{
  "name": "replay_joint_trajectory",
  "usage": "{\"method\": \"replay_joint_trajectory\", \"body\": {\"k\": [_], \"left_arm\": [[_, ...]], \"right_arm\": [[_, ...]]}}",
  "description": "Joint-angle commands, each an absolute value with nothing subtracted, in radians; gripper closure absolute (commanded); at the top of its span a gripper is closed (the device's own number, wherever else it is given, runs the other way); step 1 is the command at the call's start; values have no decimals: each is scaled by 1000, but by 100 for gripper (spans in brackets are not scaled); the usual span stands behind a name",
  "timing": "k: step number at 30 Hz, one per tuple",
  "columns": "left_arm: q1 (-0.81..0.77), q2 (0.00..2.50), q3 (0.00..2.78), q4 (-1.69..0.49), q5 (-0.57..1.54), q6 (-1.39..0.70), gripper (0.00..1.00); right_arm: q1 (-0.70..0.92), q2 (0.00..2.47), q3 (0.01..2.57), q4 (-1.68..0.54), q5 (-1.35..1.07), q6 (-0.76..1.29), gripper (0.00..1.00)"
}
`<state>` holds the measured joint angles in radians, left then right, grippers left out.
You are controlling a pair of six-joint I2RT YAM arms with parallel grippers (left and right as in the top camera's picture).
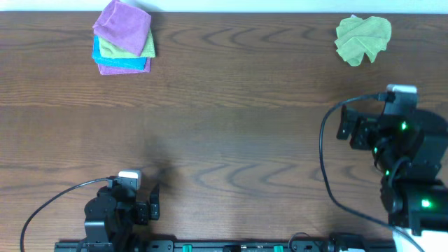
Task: Fold the cloth
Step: 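Reach the right gripper to the crumpled light-green cloth at far right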
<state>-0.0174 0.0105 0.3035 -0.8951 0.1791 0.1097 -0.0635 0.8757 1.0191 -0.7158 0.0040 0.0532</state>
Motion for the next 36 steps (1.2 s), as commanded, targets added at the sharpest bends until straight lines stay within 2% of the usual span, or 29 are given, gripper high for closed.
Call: {"method": "replay_joint_trajectory", "body": {"k": [1,17,32,36], "left_arm": [[-23,4,296,-916,165,134,5],[-23,4,296,-916,165,134,5],[-23,4,296,-916,165,134,5],[-23,4,296,-916,165,134,5]], "right_arm": [[-75,925,1076,-710,2,75,1],[-76,1191,1206,-508,-25,112,1],[-84,1385,1218,-343,136,213,1],[-124,1481,1224,-239,159,223,1]]}}
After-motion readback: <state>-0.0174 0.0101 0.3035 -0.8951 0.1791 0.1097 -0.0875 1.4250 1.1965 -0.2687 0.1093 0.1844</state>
